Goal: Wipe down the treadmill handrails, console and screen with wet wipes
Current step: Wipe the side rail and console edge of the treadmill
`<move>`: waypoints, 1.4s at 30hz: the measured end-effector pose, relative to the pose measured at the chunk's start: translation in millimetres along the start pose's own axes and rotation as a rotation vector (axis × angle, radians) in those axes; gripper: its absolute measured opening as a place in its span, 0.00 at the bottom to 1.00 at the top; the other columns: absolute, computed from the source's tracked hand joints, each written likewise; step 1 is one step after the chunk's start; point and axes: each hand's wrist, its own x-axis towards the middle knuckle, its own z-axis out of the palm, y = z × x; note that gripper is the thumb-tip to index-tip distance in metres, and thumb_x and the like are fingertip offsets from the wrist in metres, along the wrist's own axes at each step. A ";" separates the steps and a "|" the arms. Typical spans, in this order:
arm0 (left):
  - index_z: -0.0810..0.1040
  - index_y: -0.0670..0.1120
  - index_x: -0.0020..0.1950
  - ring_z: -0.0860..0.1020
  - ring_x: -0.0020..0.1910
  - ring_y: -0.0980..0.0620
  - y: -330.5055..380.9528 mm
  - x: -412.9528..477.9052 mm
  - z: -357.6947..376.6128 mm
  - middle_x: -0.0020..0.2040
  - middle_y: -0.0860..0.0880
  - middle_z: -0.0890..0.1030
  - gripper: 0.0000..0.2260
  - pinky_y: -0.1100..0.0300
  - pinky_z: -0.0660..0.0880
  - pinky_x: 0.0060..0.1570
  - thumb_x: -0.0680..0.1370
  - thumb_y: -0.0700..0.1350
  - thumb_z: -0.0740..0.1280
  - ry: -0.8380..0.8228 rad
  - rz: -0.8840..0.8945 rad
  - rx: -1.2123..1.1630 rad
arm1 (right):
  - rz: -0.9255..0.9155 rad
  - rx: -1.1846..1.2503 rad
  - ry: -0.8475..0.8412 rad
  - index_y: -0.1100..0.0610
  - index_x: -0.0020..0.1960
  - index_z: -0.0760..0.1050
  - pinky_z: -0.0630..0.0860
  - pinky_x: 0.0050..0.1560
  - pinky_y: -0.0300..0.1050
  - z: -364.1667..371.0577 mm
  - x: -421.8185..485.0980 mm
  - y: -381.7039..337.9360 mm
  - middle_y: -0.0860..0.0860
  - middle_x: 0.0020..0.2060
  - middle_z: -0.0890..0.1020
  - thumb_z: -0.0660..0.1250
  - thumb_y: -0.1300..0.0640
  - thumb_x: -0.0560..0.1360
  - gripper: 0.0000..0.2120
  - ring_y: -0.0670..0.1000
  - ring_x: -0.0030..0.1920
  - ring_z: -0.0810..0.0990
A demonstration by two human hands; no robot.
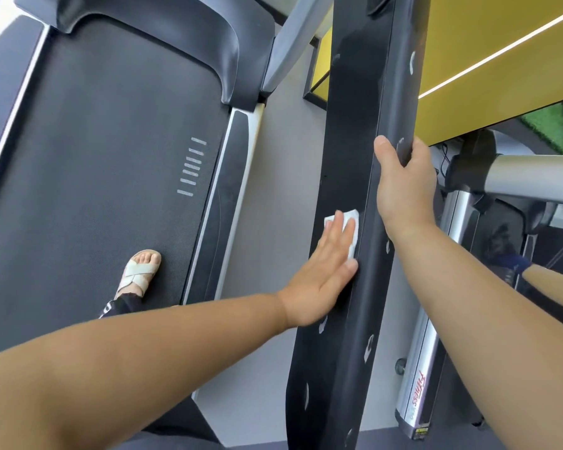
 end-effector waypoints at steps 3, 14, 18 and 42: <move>0.35 0.59 0.73 0.32 0.73 0.62 10.8 23.2 -10.0 0.76 0.58 0.34 0.23 0.54 0.36 0.74 0.83 0.56 0.45 0.037 -0.077 -0.115 | 0.008 -0.008 -0.006 0.50 0.57 0.71 0.65 0.39 0.25 0.0 -0.2 -0.5 0.38 0.43 0.75 0.62 0.45 0.77 0.12 0.36 0.43 0.73; 0.35 0.57 0.73 0.32 0.73 0.61 1.9 8.6 -3.3 0.76 0.57 0.33 0.24 0.58 0.36 0.73 0.81 0.58 0.44 0.027 -0.053 -0.041 | 0.018 -0.023 -0.007 0.50 0.60 0.69 0.62 0.37 0.26 -1.6 0.0 -0.2 0.39 0.47 0.74 0.61 0.44 0.77 0.15 0.37 0.43 0.72; 0.36 0.58 0.75 0.34 0.74 0.58 23.4 67.7 -38.3 0.76 0.57 0.34 0.23 0.54 0.36 0.73 0.84 0.54 0.43 0.110 -0.235 -0.198 | 0.014 -0.030 -0.005 0.51 0.55 0.69 0.64 0.37 0.27 -1.1 1.7 0.2 0.39 0.41 0.72 0.62 0.44 0.77 0.12 0.39 0.40 0.71; 0.38 0.62 0.75 0.36 0.74 0.62 0.5 10.5 -14.0 0.76 0.62 0.37 0.24 0.52 0.37 0.73 0.80 0.63 0.41 -0.005 -0.370 -0.351 | 0.055 -0.045 -0.096 0.48 0.57 0.65 0.64 0.50 0.39 -6.3 -2.6 -8.6 0.44 0.49 0.72 0.55 0.40 0.79 0.14 0.47 0.50 0.71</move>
